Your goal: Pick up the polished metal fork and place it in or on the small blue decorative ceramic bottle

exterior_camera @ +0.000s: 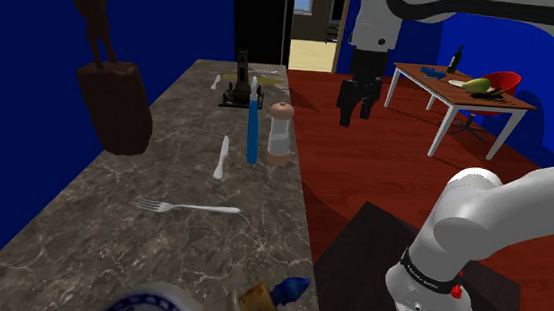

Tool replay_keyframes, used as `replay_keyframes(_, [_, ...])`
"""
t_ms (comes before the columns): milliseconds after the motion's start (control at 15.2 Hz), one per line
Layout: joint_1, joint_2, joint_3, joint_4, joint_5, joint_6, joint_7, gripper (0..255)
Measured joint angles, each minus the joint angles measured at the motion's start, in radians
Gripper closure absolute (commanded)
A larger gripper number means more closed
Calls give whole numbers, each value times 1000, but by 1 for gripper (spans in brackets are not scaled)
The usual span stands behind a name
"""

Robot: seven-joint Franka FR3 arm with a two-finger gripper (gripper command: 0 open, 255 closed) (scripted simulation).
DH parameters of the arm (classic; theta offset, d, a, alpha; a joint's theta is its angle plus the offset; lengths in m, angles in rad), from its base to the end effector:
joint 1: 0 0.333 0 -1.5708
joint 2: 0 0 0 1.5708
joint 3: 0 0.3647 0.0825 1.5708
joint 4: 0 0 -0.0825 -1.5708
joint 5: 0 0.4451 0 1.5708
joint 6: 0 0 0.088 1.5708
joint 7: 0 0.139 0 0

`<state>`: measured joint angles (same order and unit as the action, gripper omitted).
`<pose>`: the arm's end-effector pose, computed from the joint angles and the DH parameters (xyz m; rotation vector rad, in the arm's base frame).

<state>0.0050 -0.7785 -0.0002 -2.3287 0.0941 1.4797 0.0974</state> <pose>0.3239 0.0153 0.5980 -3.0462 0.1330 0.1147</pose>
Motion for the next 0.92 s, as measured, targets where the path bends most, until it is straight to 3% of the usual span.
replay_keyframes(396, [38, 93, 54, 14, 29, 93, 7, 0])
replay_keyframes(924, [101, 322, 161, 96, 55, 275, 19, 0])
